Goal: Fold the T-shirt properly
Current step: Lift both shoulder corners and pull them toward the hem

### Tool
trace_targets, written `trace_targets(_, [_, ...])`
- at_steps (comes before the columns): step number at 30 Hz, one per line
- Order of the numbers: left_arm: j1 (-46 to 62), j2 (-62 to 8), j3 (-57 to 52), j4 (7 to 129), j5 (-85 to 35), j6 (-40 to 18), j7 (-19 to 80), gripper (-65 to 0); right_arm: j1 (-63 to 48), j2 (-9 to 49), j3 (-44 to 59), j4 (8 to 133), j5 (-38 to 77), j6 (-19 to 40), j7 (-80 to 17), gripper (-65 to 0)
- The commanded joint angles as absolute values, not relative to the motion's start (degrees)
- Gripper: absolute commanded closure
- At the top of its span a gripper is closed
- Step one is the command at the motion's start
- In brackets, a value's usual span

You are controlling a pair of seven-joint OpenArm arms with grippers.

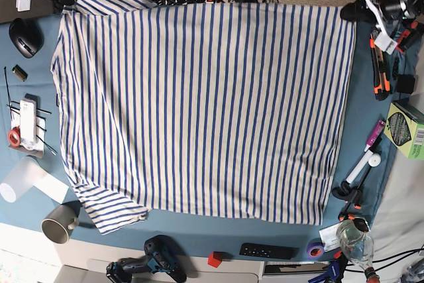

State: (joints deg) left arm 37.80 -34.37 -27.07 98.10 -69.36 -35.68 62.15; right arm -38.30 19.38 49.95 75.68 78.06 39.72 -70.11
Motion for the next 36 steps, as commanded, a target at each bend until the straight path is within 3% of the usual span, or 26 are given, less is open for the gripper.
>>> trace_targets(1, [39.0,-35.33,-27.62,99.46,-70.74,-36.1,62.19,0.0,-39.09,20.97,50.74,76.18,79.09,40.0,-69.91,0.0])
trace_targets(11, [45.1,-32.88,-27.62,102.17,-70.74,-37.3,63.07,0.0,-41.34,21.1,50.74,76.18,81.28,40.0,-71.83,0.0])
trace_targets(36, [44.73,-32.71,-27.68,102.19,-70.78,-37.39,64.6,0.0,-45.23,21.1,56.69,76.18,82.19,40.0,-72.79,0.0])
